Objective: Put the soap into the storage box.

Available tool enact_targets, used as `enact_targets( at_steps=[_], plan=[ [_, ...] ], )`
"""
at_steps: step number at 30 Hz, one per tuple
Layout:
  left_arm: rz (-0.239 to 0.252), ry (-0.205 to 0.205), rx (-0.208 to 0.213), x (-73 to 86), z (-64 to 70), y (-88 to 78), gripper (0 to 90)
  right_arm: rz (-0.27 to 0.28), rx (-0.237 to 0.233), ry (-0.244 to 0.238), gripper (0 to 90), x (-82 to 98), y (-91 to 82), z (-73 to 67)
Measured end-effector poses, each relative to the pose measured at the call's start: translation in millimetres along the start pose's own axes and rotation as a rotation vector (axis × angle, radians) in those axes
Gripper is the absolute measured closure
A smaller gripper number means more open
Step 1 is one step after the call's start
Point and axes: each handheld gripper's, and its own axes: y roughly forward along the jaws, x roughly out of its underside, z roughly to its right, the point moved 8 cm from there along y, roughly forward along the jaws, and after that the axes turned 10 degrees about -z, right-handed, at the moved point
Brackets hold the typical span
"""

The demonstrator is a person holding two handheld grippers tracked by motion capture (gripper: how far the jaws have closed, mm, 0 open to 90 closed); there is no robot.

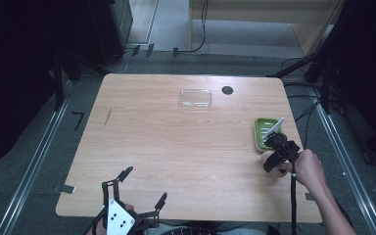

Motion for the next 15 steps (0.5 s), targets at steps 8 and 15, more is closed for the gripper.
enact_targets(
  at_steps=[8, 15],
  plan=[
    [-0.002, 0.0, -0.001, 0.1, 0.0, 0.0, 0.0, 0.008, -0.004, 0.036, 33.8, 1.7, -2.4, 6.1],
    [0.0, -0.001, 0.0, 0.0, 0.0, 0.2, 0.0, 0.027, 0.0, 0.061, 33.8, 0.5, -6.0, 10.0]
  ],
)
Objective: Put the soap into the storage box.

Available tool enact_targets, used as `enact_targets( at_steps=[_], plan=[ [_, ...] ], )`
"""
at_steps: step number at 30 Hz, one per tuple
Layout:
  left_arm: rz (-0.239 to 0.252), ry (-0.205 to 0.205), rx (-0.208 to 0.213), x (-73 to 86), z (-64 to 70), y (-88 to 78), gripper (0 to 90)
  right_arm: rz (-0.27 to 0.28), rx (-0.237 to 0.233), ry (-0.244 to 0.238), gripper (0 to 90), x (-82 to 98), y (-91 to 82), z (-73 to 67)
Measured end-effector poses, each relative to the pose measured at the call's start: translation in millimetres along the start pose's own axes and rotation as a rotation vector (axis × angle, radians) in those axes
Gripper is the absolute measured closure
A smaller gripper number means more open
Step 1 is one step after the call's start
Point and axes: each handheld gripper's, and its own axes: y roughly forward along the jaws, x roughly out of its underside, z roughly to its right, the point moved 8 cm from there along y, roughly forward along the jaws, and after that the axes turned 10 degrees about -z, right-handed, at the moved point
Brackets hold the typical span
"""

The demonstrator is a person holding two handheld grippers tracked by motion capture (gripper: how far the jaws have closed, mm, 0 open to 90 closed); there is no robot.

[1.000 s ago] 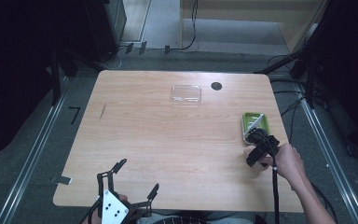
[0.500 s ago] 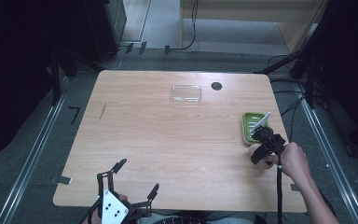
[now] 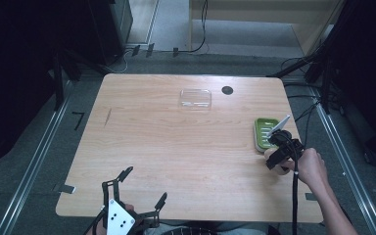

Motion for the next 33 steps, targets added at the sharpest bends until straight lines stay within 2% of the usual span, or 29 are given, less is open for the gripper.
enact_targets(
  at_steps=[24, 33],
  plan=[
    [-0.001, -0.003, -0.003, 0.4, -0.5, 0.2, 0.0, 0.069, 0.015, 0.047, 33.8, -12.0, -11.1, 8.2],
    [-0.002, -0.003, -0.002, 0.5, -0.4, 0.3, 0.0, 0.094, 0.011, 0.058, 33.8, -21.8, -16.5, 10.2]
  ],
)
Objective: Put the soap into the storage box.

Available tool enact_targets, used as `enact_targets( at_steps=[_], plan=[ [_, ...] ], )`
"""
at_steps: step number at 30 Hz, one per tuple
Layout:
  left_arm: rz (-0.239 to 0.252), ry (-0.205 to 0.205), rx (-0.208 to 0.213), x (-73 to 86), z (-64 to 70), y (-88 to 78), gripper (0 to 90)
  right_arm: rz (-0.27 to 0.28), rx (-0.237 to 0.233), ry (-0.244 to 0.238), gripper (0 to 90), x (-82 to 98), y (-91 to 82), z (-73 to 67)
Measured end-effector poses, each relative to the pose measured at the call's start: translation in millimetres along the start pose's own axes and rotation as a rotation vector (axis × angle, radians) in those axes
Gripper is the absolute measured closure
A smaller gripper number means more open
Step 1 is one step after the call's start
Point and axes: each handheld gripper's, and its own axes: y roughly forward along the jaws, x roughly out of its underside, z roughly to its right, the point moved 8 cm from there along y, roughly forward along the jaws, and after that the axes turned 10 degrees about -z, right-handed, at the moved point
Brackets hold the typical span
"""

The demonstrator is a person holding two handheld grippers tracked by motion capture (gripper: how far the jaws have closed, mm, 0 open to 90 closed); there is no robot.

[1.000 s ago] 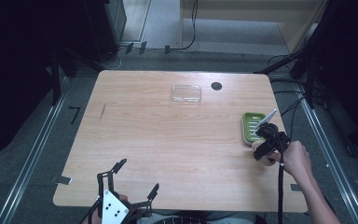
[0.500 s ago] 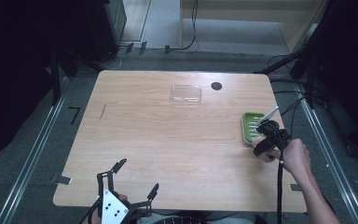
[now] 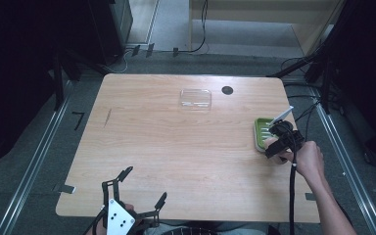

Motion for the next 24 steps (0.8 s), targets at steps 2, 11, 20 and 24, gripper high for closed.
enact_targets(
  at_steps=[2, 11, 20, 24],
  plan=[
    [-0.001, 0.0, 0.0, 0.0, 0.0, 0.0, 0.0, 0.002, -0.002, 0.0, 33.8, -2.4, 0.0, 0.2],
    [-0.001, 0.0, 0.0, 0.2, 0.0, 0.2, 0.0, 0.016, -0.007, 0.021, 33.8, -11.2, -1.4, 3.1],
    [-0.001, -0.002, -0.001, 0.2, -0.1, 0.2, 0.0, 0.036, -0.004, 0.027, 33.8, -15.9, -2.9, 7.4],
    [-0.003, 0.0, -0.001, 0.2, 0.0, 0.2, 0.0, 0.045, -0.007, 0.041, 33.8, -18.8, -4.9, 8.9]
  ],
)
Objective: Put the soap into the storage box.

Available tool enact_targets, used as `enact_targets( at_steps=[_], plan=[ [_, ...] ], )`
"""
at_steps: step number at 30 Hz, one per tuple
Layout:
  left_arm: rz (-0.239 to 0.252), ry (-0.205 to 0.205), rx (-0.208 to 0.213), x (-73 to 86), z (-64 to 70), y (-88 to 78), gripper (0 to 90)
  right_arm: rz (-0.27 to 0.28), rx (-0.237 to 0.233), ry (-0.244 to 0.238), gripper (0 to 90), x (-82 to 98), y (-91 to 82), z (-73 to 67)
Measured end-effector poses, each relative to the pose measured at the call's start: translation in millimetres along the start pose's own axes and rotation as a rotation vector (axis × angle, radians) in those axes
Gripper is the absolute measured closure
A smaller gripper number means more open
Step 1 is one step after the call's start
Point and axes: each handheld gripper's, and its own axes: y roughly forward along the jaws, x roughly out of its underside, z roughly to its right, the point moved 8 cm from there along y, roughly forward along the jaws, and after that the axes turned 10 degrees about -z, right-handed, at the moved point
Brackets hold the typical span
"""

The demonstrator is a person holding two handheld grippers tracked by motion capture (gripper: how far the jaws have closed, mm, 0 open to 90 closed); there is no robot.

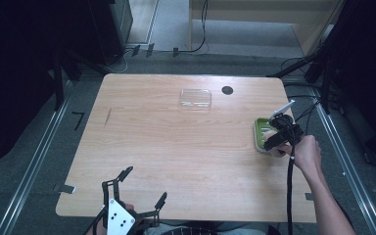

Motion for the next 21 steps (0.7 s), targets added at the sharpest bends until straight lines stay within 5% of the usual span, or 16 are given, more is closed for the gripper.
enact_targets(
  at_steps=[21],
  plan=[
    [0.002, -0.003, 0.0, 0.2, -0.4, 0.0, 0.0, 0.053, -0.008, 0.019, 33.8, -19.8, -1.1, 4.9]
  ],
)
